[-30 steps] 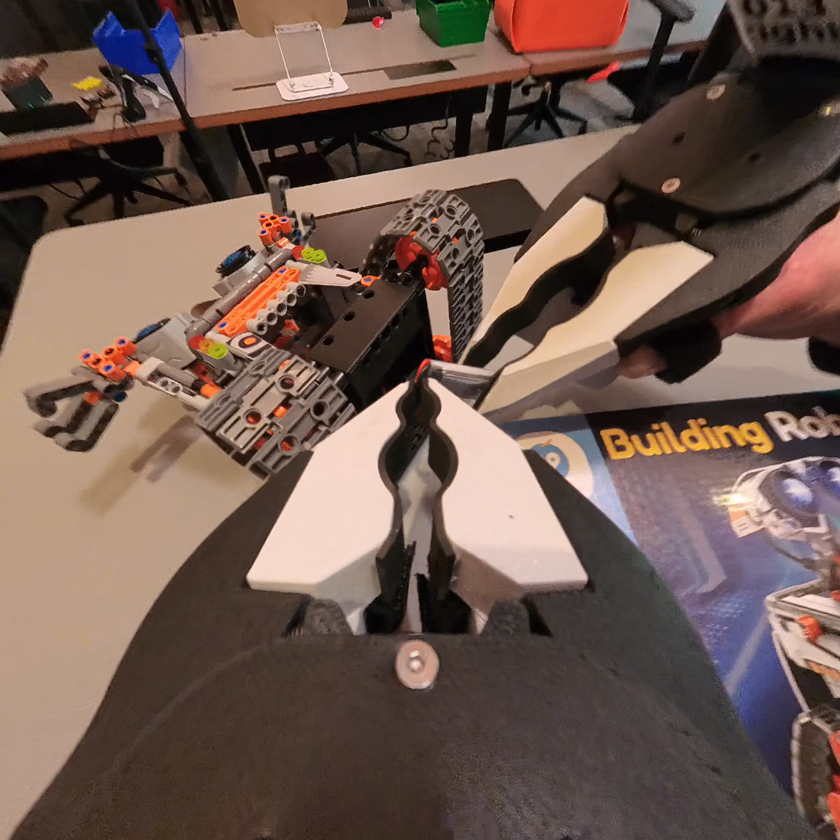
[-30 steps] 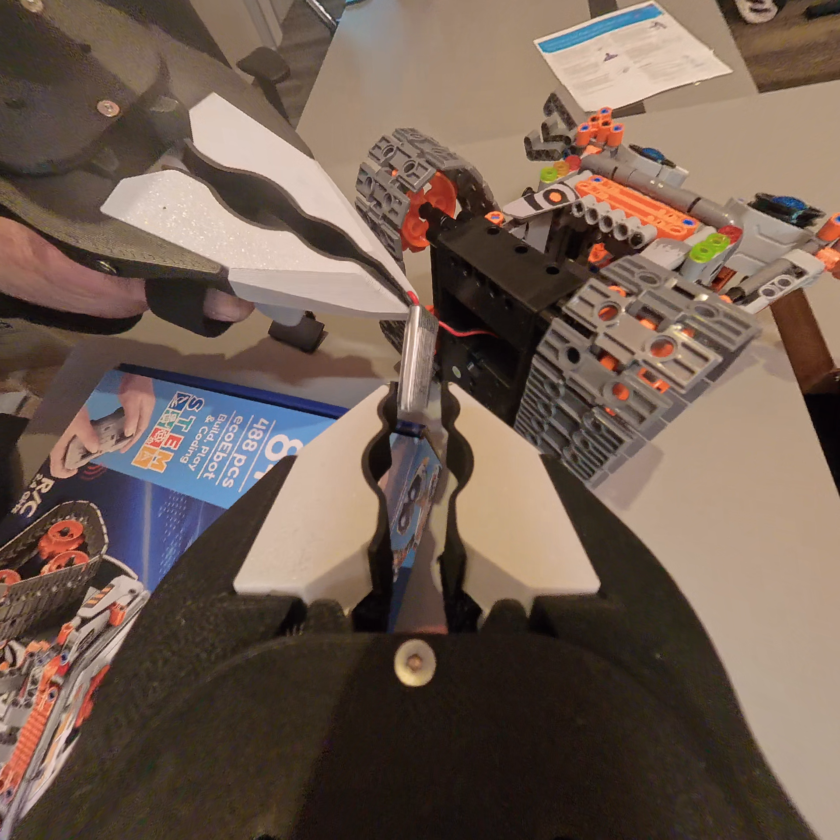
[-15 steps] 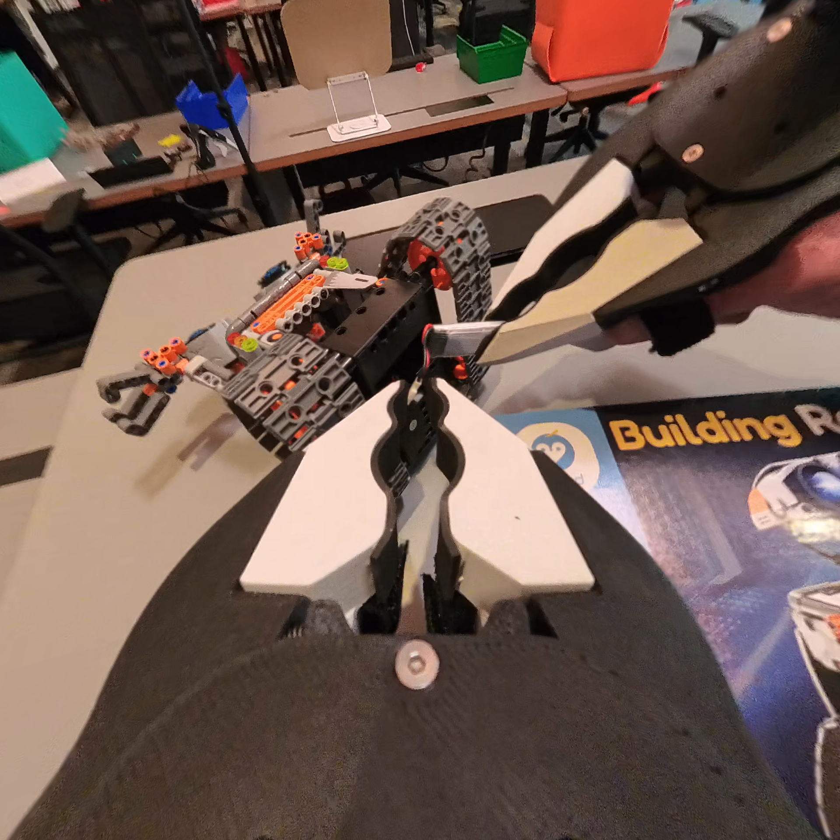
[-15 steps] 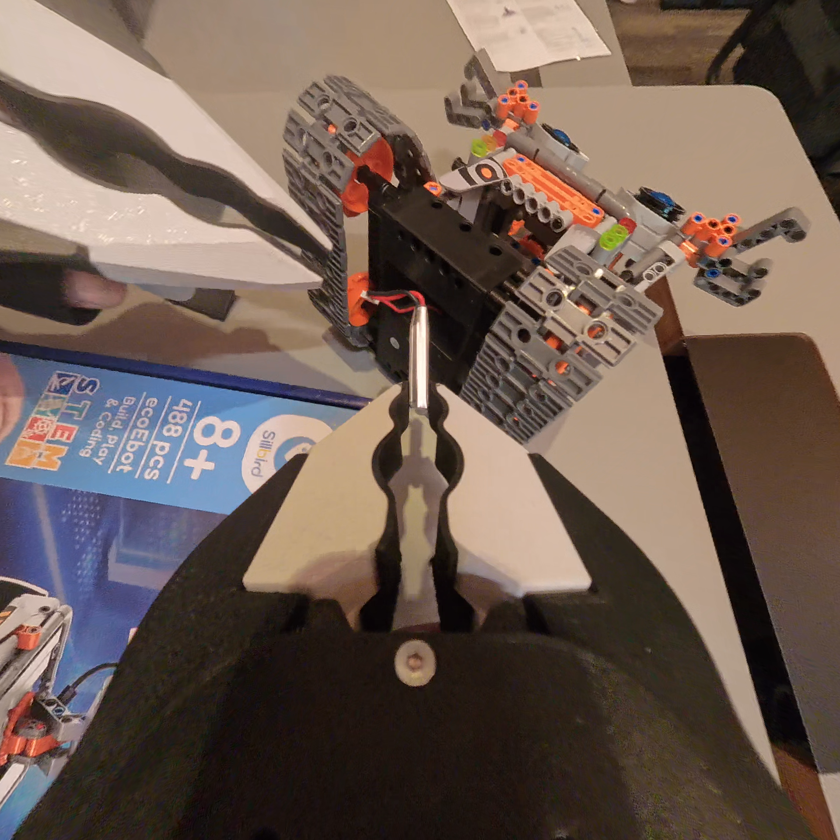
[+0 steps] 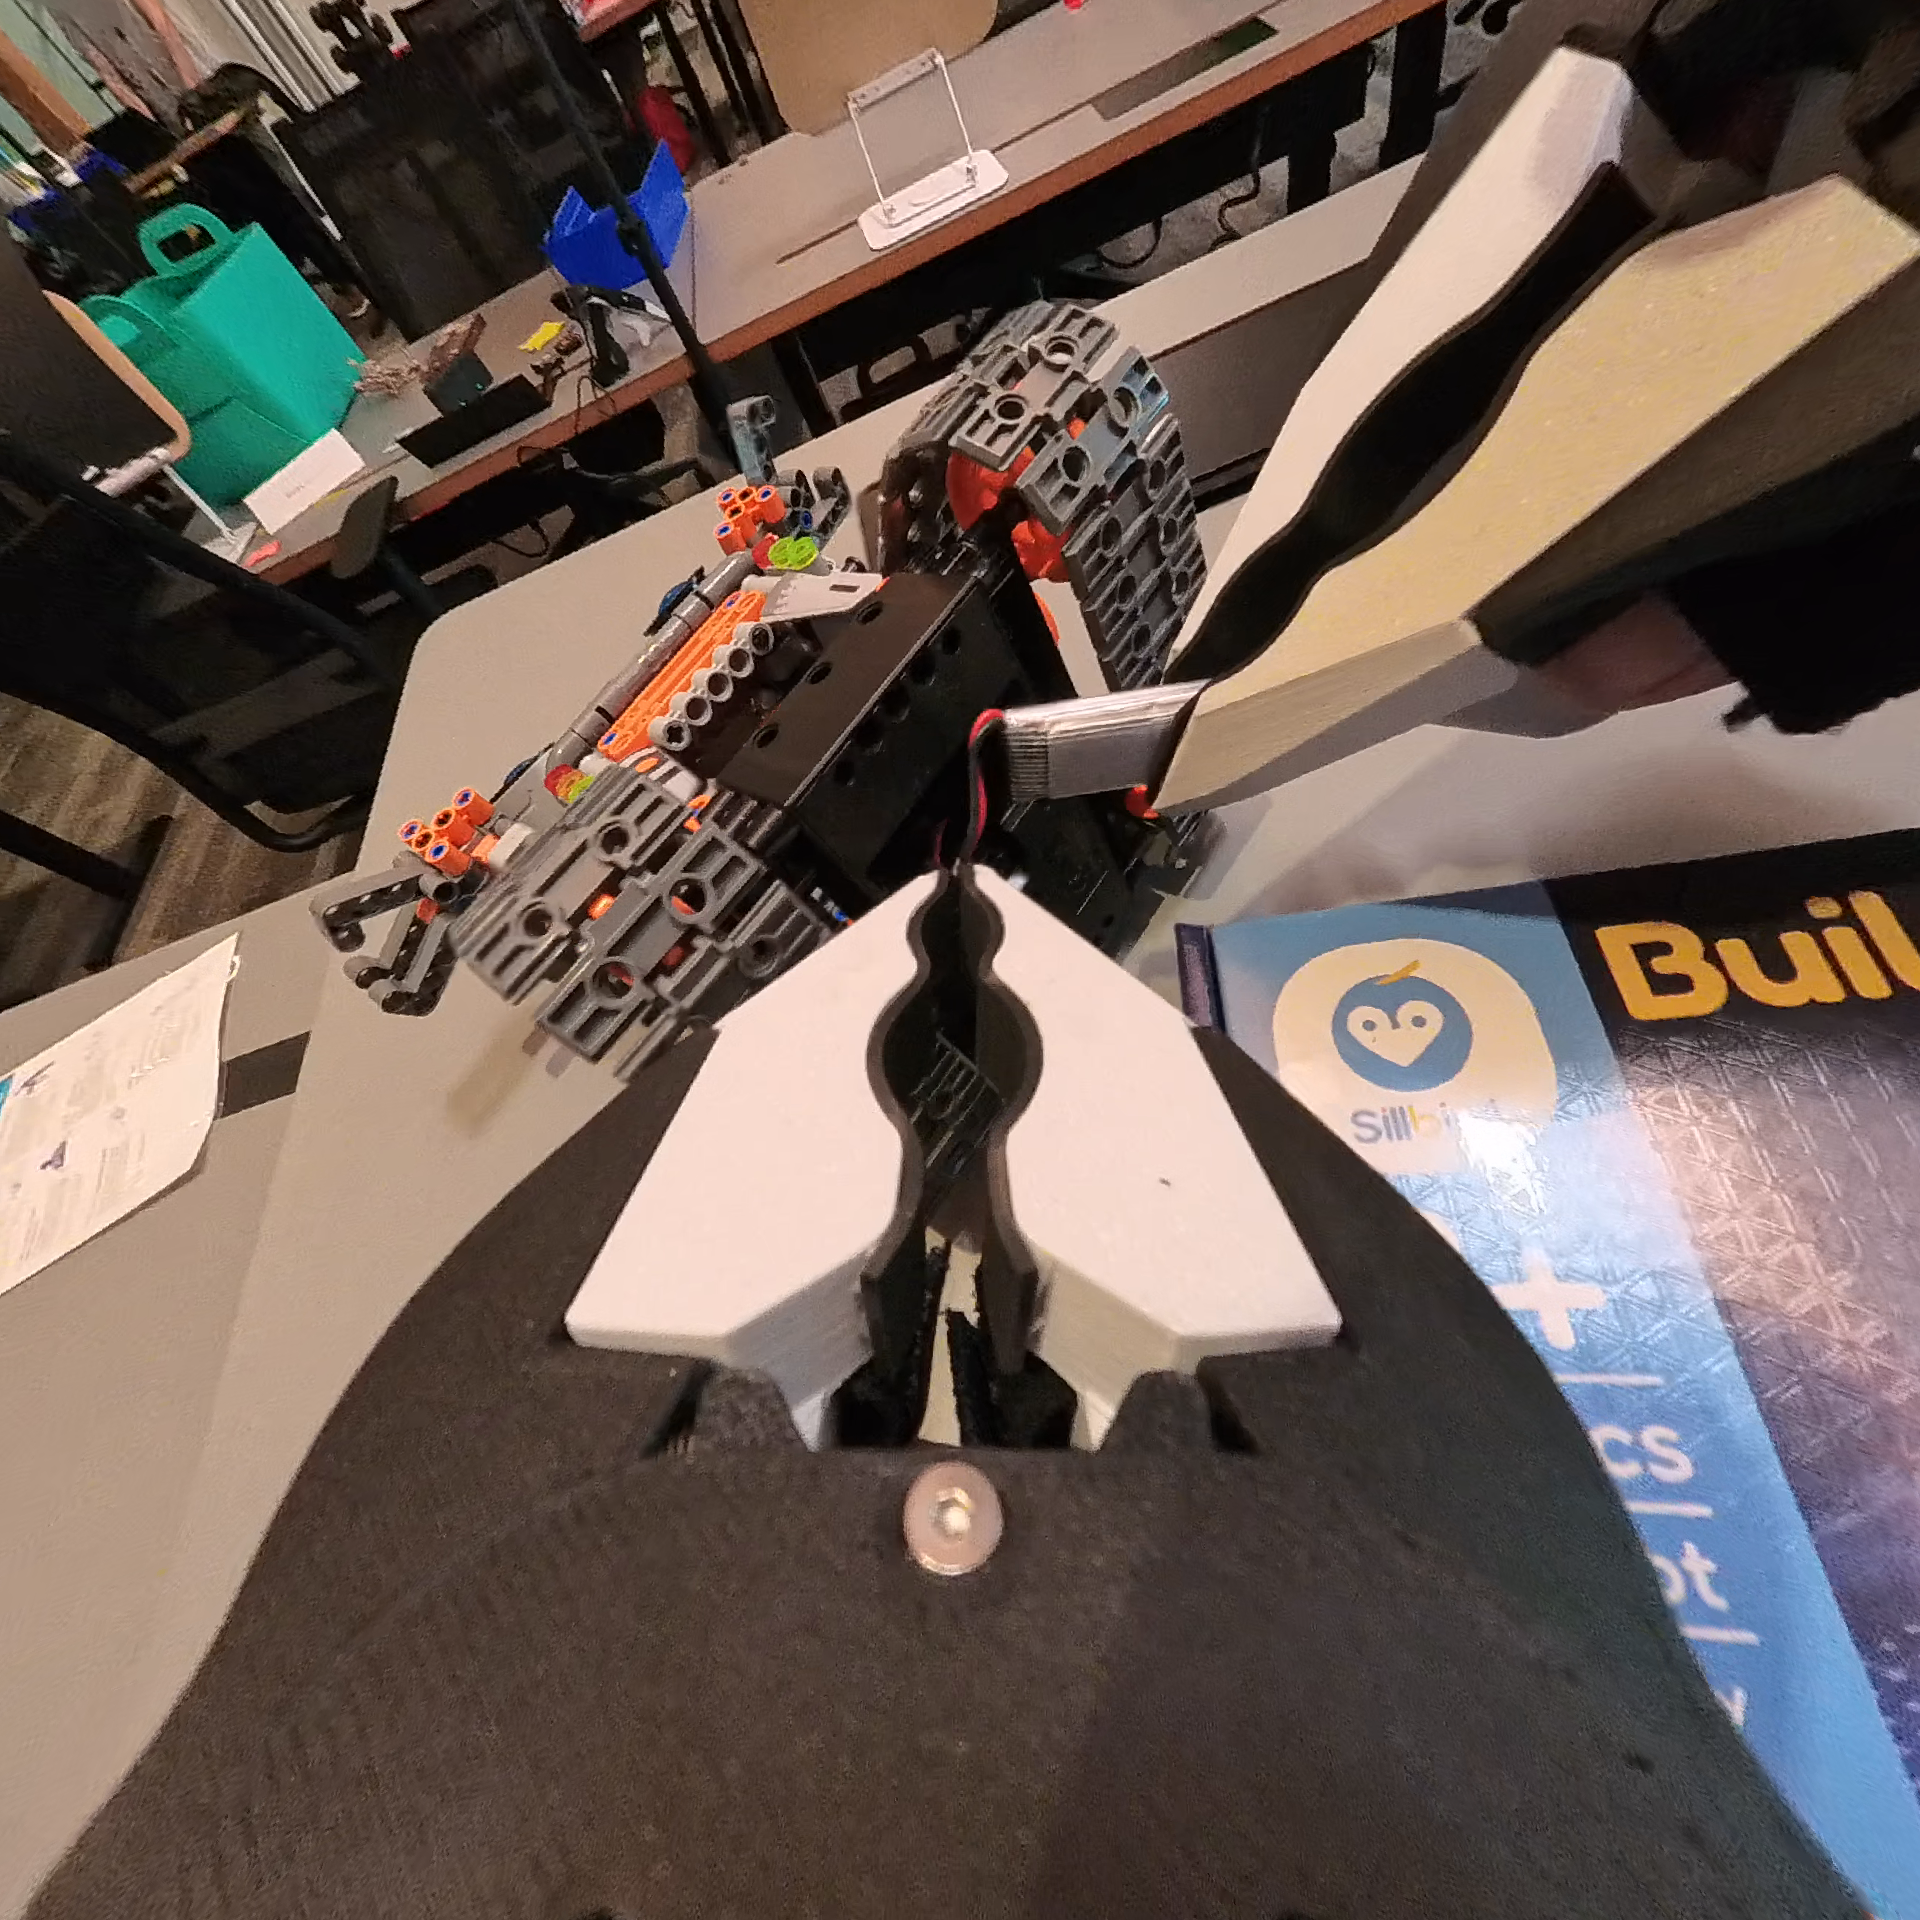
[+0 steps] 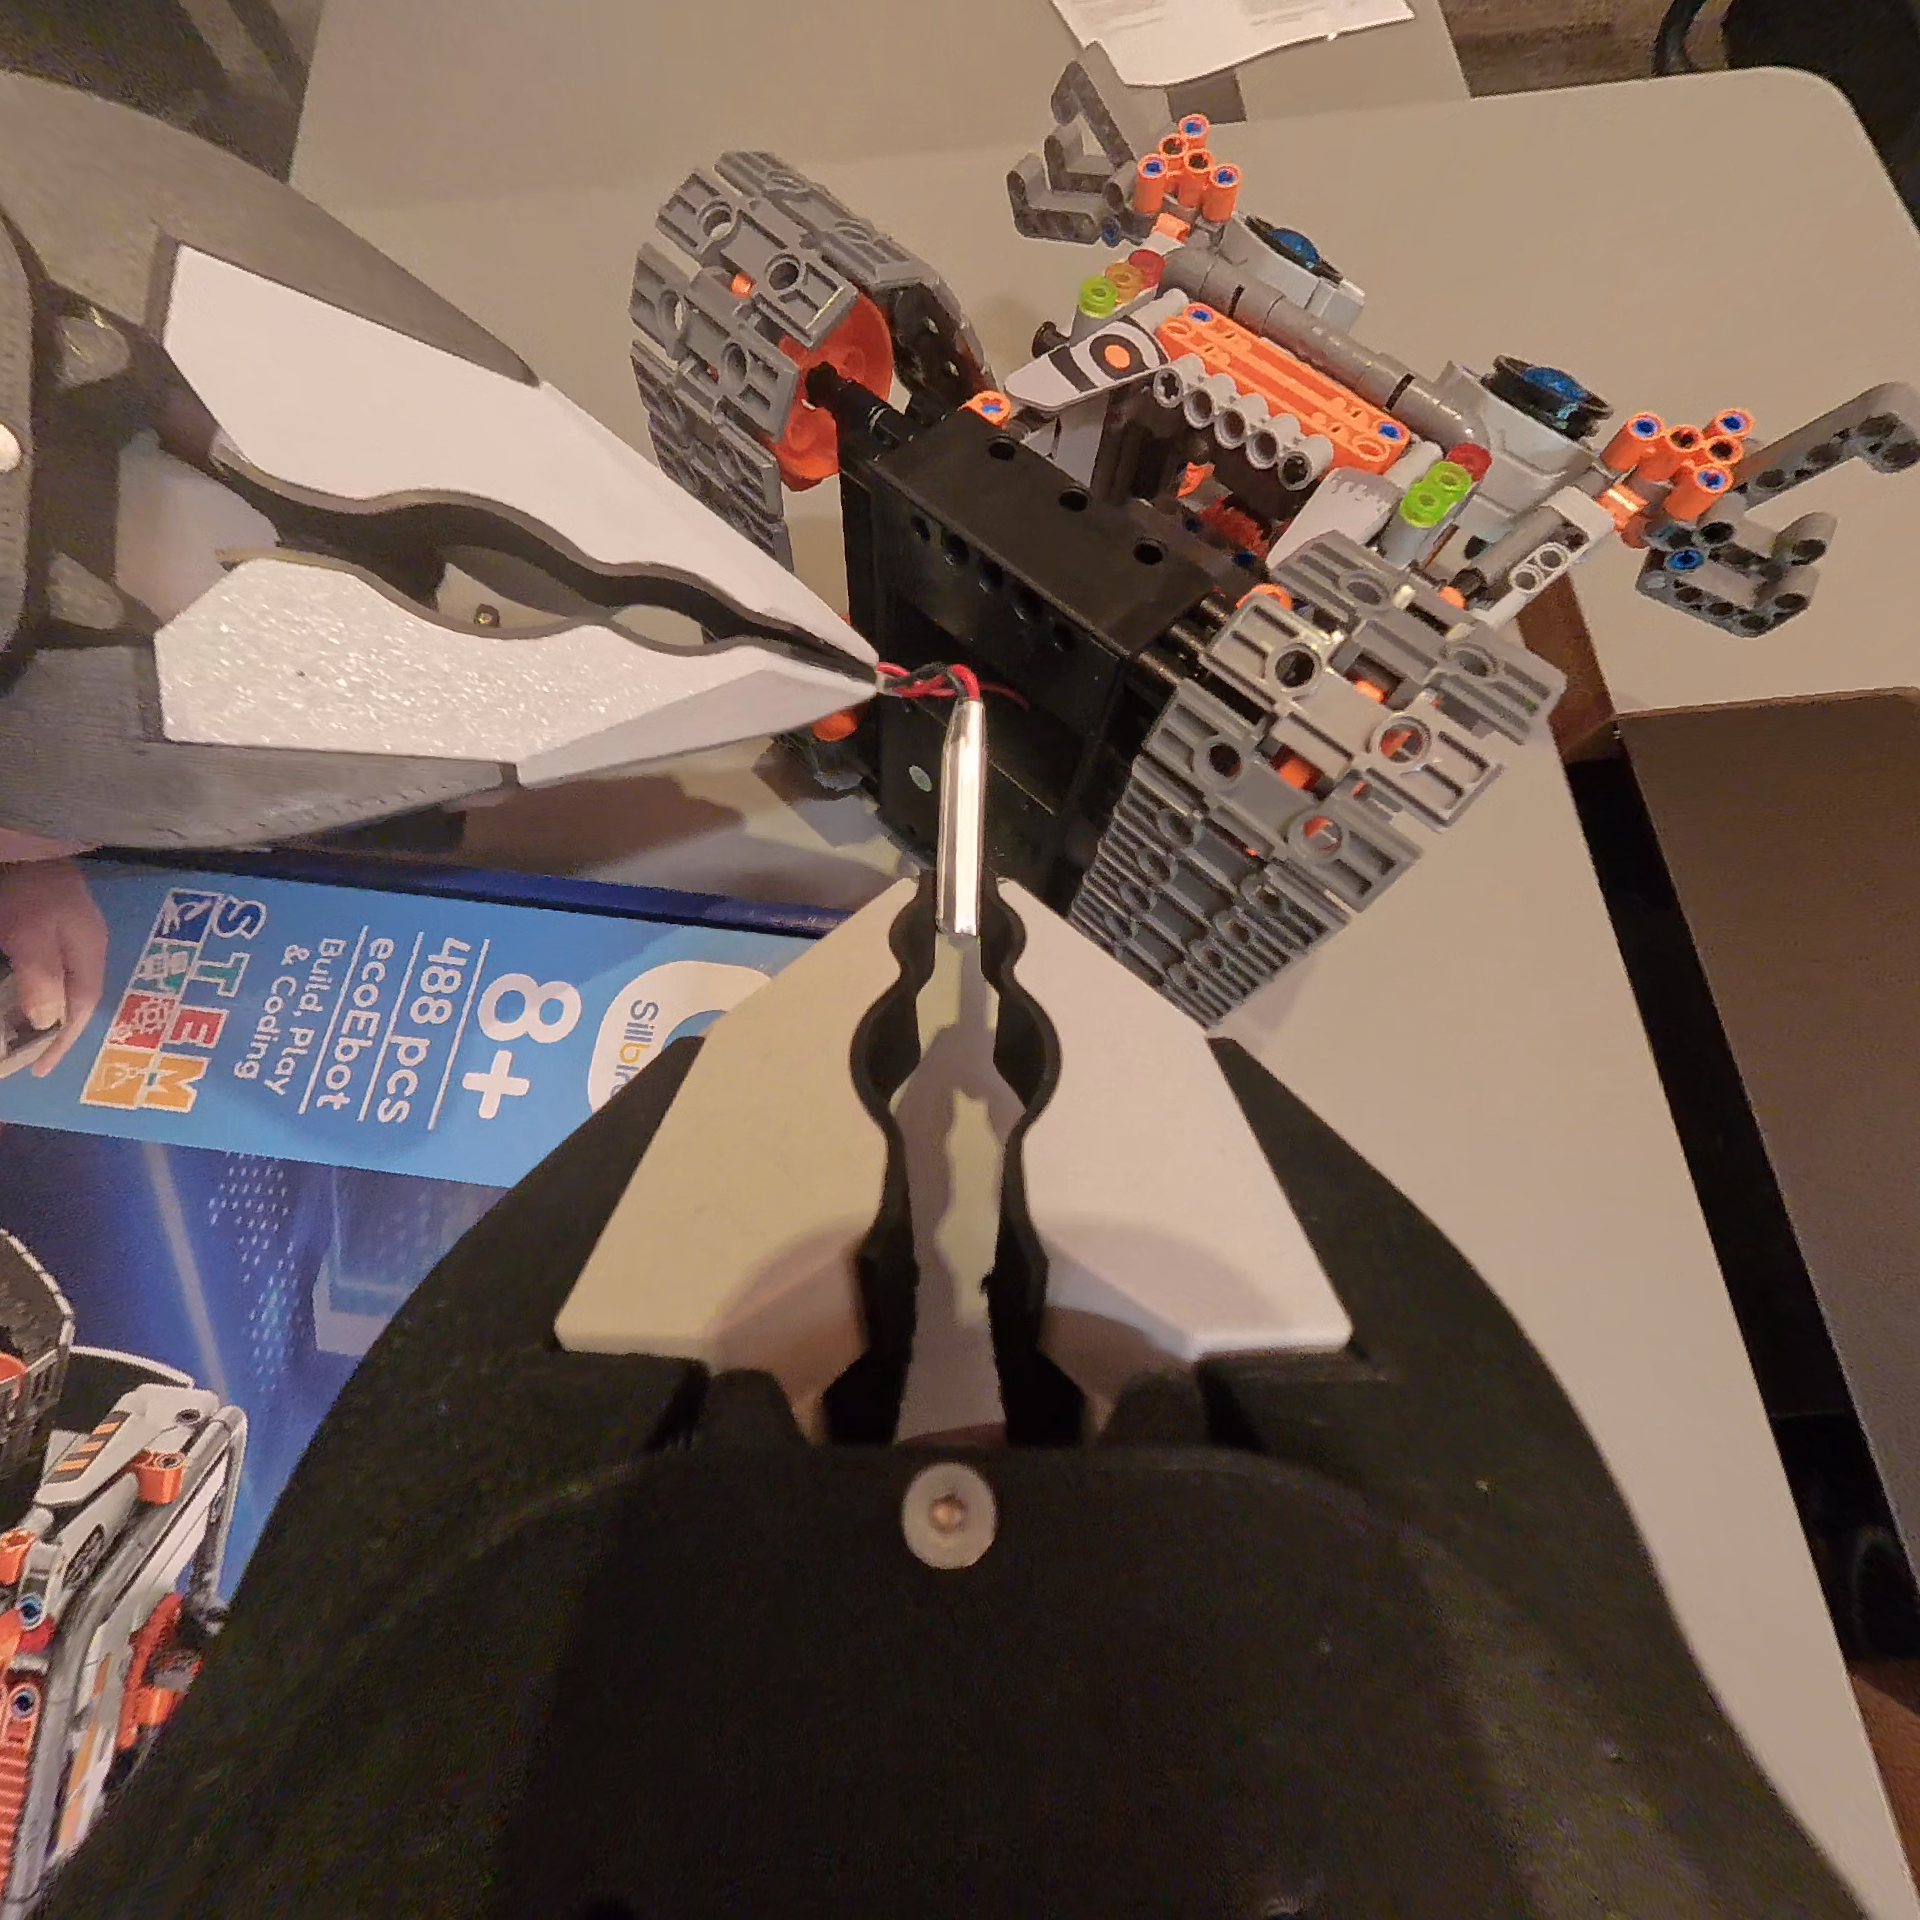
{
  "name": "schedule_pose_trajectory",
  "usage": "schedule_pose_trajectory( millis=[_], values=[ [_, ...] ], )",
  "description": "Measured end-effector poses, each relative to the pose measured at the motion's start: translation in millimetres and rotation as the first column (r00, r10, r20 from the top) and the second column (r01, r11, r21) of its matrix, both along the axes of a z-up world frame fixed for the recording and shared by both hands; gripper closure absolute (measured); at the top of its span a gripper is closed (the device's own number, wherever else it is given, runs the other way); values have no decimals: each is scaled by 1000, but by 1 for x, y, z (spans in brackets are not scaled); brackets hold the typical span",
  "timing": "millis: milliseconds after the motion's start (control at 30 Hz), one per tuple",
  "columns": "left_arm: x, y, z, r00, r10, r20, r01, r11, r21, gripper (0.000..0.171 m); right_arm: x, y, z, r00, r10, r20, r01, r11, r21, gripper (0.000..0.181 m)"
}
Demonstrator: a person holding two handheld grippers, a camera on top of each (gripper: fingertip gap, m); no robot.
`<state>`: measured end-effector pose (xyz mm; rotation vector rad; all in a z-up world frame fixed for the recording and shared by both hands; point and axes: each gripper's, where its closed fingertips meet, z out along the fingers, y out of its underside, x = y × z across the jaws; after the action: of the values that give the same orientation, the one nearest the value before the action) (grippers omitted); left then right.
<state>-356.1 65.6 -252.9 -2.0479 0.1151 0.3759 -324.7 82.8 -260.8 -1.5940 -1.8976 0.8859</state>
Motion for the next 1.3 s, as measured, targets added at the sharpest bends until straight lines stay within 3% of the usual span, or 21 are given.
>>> schedule_pose_trajectory(
  millis=[300,600,833,1000,1200,1300],
  values=[
    [-3,10,-8,995,18,-96,-20,1000,-21,171,0,-7,-5,998,42,39,-41,999,-17,176],
    [-8,18,-14,999,48,1,-48,998,-38,171,-6,-2,-9,995,43,89,-45,999,22,176],
    [-10,13,-9,997,73,-22,-73,997,-19,171,-14,1,-8,992,30,125,-39,996,74,176],
    [-12,1,-7,997,79,-18,-79,997,-4,160,-17,-2,-11,990,24,136,-36,996,82,176],
    [-22,-19,31,984,13,-176,-6,999,38,149,-18,0,-12,991,12,136,-24,996,84,176],
    [-32,-16,40,930,-46,-364,45,999,-11,121,-18,0,-13,991,11,136,-22,996,83,176]
  ],
)
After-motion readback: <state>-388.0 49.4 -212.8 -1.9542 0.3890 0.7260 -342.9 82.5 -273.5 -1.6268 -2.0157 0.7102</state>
